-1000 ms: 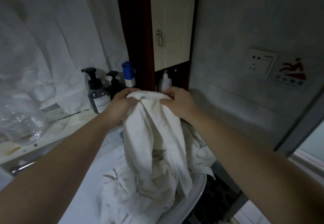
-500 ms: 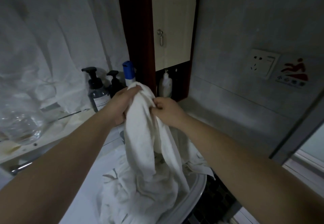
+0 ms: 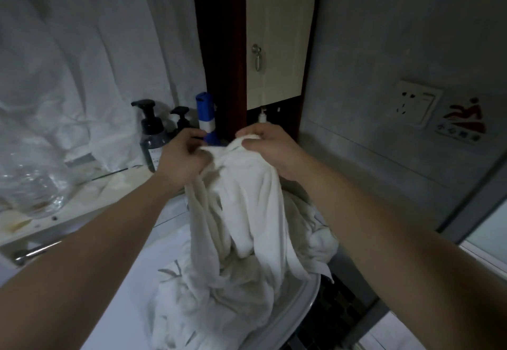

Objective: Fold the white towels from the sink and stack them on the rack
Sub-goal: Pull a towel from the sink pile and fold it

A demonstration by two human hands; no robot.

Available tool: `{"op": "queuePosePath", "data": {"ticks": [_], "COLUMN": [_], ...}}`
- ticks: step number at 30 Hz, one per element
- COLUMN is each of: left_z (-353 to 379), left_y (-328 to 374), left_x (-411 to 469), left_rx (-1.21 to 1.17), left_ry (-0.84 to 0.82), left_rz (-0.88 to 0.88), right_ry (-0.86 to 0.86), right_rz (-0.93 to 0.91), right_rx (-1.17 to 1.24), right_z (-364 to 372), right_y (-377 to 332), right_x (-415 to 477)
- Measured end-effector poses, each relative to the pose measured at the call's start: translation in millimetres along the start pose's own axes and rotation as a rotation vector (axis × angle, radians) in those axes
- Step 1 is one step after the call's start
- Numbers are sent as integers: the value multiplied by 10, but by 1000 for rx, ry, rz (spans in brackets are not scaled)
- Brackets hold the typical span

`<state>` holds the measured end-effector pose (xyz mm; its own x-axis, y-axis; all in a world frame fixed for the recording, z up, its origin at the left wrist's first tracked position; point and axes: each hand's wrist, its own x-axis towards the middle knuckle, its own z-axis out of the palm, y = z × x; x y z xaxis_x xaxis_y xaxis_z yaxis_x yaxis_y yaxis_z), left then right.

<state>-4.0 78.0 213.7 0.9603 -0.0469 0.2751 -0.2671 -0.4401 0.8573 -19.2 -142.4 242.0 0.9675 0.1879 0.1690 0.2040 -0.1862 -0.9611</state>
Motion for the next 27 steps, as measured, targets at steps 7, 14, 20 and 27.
{"op": "queuePosePath", "data": {"ticks": [7, 14, 20, 27], "left_z": [194, -51, -175, 231], "left_y": [140, 56, -54, 262], "left_x": [15, 103, 25, -157], "left_rx": [-39, 17, 170, 293], "left_ry": [-34, 185, 53, -332], "left_rz": [125, 47, -35, 246], "right_ry": [-142, -412, -178, -67], "right_rz": [-22, 275, 295, 10], "right_rx": [-94, -728, -582, -246], "right_z": [6, -256, -437, -34], "right_y": [29, 485, 680, 238], "right_x": [-98, -287, -424, -203]}}
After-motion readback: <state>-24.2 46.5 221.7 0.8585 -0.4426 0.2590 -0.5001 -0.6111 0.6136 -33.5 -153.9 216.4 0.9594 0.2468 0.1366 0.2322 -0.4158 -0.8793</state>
